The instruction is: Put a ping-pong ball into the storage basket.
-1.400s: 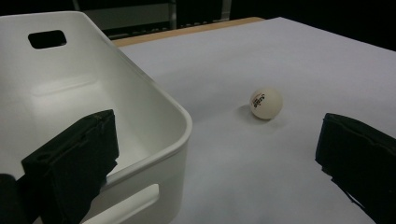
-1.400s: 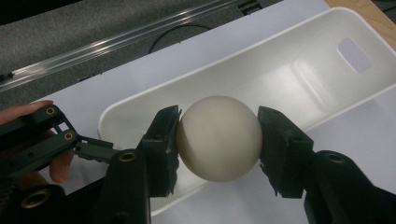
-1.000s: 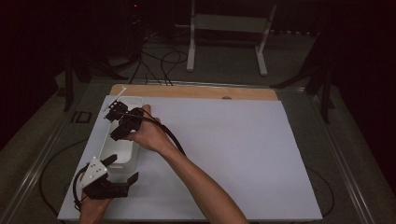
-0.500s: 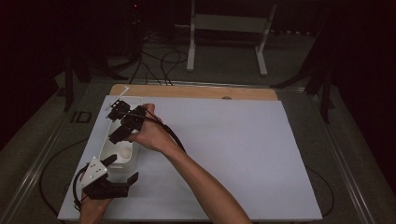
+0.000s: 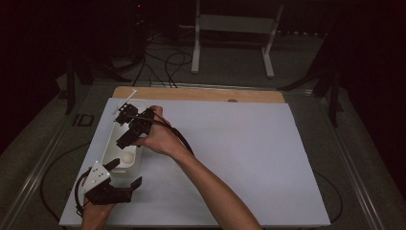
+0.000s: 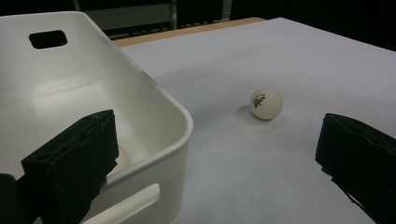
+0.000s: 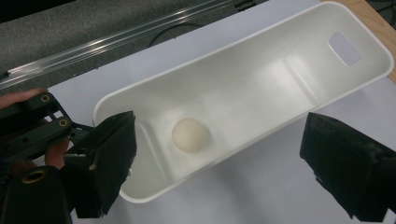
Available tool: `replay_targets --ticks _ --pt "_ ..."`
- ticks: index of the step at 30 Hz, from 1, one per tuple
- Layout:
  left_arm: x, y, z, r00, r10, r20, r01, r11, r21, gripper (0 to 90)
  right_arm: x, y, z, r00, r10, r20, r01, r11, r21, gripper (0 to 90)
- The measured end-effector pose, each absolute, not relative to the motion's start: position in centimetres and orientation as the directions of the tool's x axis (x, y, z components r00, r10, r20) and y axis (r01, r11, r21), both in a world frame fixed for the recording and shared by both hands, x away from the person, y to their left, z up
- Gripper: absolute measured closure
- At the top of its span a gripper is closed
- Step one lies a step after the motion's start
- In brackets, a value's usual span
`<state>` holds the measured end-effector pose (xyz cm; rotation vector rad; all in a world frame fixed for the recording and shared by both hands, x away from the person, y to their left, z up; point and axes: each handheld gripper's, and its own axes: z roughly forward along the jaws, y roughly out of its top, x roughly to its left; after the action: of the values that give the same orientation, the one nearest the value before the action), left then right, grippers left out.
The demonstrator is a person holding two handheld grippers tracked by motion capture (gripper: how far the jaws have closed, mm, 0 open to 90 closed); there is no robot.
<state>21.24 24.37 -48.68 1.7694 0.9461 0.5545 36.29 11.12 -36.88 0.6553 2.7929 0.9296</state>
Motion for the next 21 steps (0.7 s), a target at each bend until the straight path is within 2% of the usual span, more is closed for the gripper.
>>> replay_targets --ticks 21 --pt "21.2 24.4 -48.7 0.587 0.808 -0.056 0.343 -0.185 0.921 0.0 36.5 9.4 -37.2 -0.892 0.452 0.005 0.370 0.723 0.584 9.5"
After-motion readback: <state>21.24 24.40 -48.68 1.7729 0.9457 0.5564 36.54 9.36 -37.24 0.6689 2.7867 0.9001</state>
